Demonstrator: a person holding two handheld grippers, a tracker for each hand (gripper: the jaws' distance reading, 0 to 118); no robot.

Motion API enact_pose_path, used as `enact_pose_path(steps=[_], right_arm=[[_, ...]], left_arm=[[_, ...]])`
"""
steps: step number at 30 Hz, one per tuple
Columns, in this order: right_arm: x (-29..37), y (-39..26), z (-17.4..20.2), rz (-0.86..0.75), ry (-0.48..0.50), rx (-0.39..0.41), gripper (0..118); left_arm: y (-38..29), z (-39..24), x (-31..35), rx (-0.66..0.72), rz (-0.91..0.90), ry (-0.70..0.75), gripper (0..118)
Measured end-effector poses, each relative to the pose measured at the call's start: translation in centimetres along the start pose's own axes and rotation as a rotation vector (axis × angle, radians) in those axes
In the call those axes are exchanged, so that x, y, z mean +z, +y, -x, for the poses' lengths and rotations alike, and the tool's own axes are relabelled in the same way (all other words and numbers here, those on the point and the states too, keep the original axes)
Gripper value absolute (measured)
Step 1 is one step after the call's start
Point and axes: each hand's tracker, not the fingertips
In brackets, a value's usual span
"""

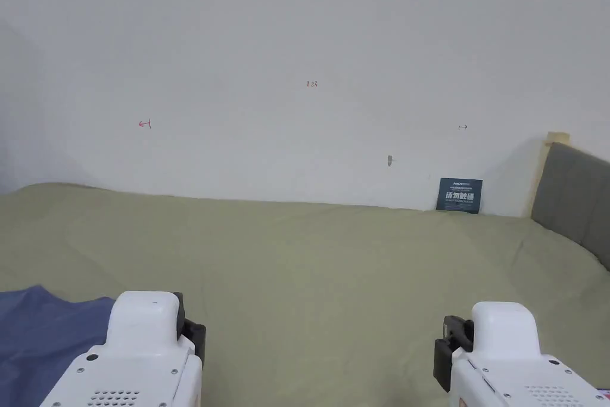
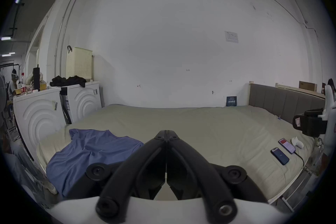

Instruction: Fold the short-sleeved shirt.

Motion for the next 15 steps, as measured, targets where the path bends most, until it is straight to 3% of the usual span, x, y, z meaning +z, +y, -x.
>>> enact_pose_path(steps=[7,15], right_arm=[[-0.7,1.8,4.0,-0.016,0.074,0.010,1],[-1.4,3.0,13.4,-0.025,0.332,0.036,1]], left_arm=[[2.2,4.0,2.1,0.003,-0.041,0.095,0],[3.0,12.2,7.7,0.032,-0.050,0.324,0]])
